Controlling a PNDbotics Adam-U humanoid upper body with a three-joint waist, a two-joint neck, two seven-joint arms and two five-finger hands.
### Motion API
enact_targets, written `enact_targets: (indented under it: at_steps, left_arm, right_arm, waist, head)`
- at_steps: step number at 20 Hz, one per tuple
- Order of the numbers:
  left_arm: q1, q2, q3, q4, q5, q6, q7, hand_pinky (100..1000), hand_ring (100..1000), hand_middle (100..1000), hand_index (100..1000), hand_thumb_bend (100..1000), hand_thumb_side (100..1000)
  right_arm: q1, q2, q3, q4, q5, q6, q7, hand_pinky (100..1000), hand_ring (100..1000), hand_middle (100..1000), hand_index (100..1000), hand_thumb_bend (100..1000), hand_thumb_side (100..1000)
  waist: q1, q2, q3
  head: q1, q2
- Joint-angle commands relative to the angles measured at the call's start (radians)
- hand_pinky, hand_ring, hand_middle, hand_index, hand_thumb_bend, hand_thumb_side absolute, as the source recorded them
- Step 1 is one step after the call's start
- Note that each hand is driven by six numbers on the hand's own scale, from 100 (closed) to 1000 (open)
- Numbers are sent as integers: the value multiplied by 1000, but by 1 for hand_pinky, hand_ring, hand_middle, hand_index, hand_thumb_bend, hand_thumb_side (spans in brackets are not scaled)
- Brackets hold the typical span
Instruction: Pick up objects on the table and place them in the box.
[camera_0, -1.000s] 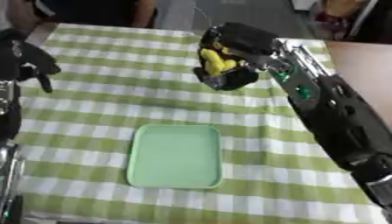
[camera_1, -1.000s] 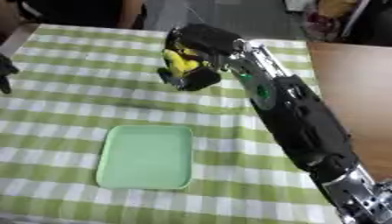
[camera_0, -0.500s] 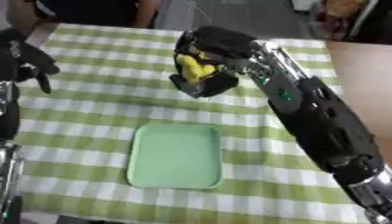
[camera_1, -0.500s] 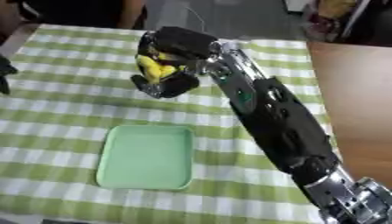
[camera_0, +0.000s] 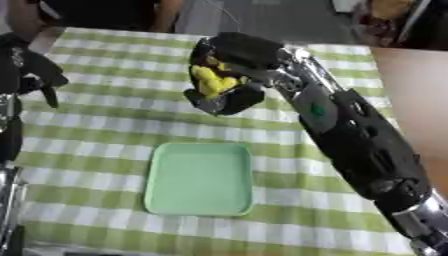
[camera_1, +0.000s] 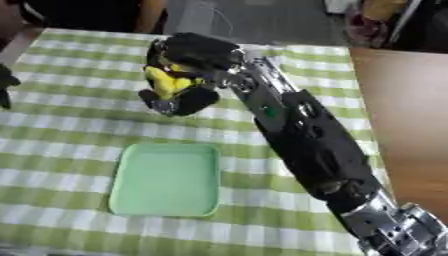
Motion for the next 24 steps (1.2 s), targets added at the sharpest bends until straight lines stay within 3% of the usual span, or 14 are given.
enact_targets:
  at_steps: [1,11,23,24]
  left_arm:
    - [-12,11,0,-24,4,-1,-2,234,446,467,427,669,1000]
    - [-11,13,1,-27,1,1,-3,235,446,467,428,667,1000]
    - [-12,13,0,-26,2,1,-4,233,447,468,428,667,1000]
    - [-12,13,0,-26,2,0,-4,233,447,468,428,667,1000]
  right_arm:
    - [-6,7,19,-36,-17,-17,13,100,107,277,481,100,604]
    - [15,2,51,-105,-63,-23,55,100,106,275,480,100,610]
    - [54,23,66,-72,-66,-20,73,100,100,265,480,100,586]
    - [61,28,69,-62,-62,-21,74,100,100,264,480,100,614]
  waist:
    - [4,-18,2]
    - [3,-21,2]
    - [4,-20,1]
    - [4,-19,1]
  head:
    - [-10,-15]
    - [-9,-17]
    - [-10,-16]
    - [-10,-15]
